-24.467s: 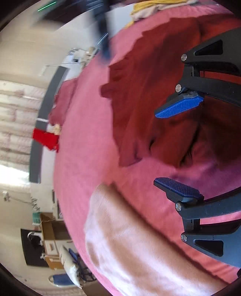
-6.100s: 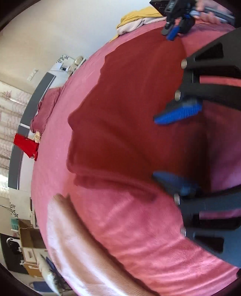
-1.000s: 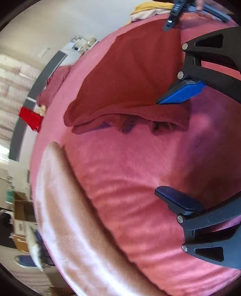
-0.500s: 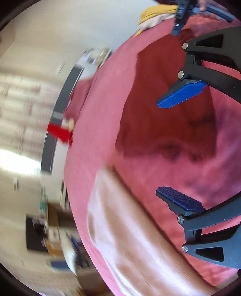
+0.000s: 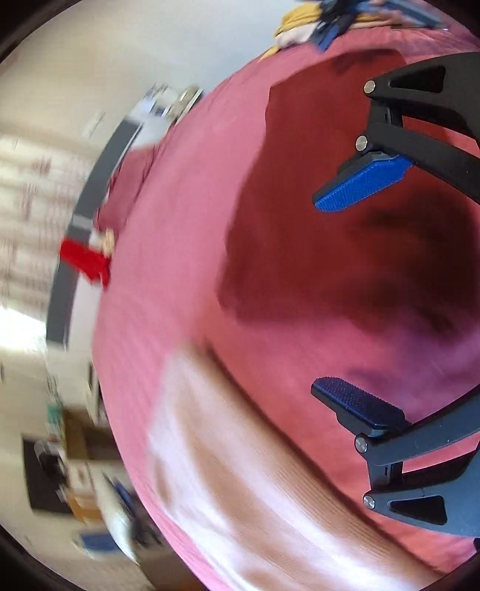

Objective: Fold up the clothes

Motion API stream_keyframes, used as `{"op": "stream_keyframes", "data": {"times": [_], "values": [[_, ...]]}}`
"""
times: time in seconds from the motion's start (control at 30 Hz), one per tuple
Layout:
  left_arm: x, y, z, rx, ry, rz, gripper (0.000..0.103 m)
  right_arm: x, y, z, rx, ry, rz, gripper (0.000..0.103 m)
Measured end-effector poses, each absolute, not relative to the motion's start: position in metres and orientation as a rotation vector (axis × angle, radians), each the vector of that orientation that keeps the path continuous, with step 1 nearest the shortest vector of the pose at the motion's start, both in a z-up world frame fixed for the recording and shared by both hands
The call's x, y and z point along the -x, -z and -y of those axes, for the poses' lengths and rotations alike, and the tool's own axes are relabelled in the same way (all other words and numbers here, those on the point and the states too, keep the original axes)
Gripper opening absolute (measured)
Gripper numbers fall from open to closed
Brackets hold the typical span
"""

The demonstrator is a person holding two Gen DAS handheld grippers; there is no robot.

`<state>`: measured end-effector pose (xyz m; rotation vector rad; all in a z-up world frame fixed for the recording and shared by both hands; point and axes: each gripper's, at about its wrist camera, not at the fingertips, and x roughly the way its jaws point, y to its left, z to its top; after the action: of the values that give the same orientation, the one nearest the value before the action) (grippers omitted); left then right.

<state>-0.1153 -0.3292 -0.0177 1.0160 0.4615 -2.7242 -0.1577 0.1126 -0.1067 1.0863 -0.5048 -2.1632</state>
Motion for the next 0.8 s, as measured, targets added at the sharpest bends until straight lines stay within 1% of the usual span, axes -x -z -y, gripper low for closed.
{"op": "stream_keyframes", "data": {"times": [0.07,0.17,0.2,0.27,0.33,0.37,0.43,0.47,0.5,0.57,0.6,0.67,0.7,0.8], "values": [[0.147,0.014,0.315,-1.057,2.769,-0.362,0.093,0.185,0.101,-0.085,-1.107,2.133,0.393,0.030],[0.194,0.019,0.301,-1.094,2.834,-0.213,0.093,0.223,0.106,-0.056,-1.155,2.105,0.327,0.030],[0.214,0.028,0.302,-1.137,2.821,-0.180,0.093,0.236,0.112,-0.053,-1.181,2.078,0.350,0.030],[0.245,0.049,0.316,-1.208,2.776,-0.191,0.093,0.258,0.128,-0.052,-1.231,2.053,0.401,0.030],[0.260,0.063,0.337,-1.270,2.712,-0.270,0.093,0.275,0.143,-0.062,-1.293,2.082,0.455,0.028],[0.262,0.066,0.347,-1.272,2.699,-0.320,0.093,0.282,0.150,-0.071,-1.302,2.086,0.516,0.024],[0.269,0.060,0.357,-1.264,2.704,-0.379,0.093,0.292,0.156,-0.094,-1.285,2.107,0.684,0.024],[0.271,0.057,0.361,-1.280,2.702,-0.399,0.093,0.296,0.159,-0.106,-1.274,2.116,0.771,0.027],[0.268,0.054,0.363,-1.290,2.711,-0.409,0.093,0.295,0.158,-0.117,-1.267,2.122,0.829,0.027],[0.251,0.047,0.368,-1.273,2.720,-0.416,0.093,0.290,0.155,-0.139,-1.254,2.133,0.933,0.033],[0.238,0.043,0.371,-1.249,2.720,-0.414,0.093,0.281,0.150,-0.144,-1.236,2.133,0.942,0.033],[0.213,0.039,0.378,-1.207,2.702,-0.421,0.093,0.259,0.140,-0.147,-1.188,2.101,0.944,0.034],[0.191,0.040,0.383,-1.191,2.687,-0.464,0.093,0.244,0.134,-0.147,-1.164,2.077,0.943,0.034],[0.147,0.049,0.382,-1.193,2.676,-0.534,0.093,0.190,0.125,-0.135,-1.163,2.045,0.816,0.035]]}}
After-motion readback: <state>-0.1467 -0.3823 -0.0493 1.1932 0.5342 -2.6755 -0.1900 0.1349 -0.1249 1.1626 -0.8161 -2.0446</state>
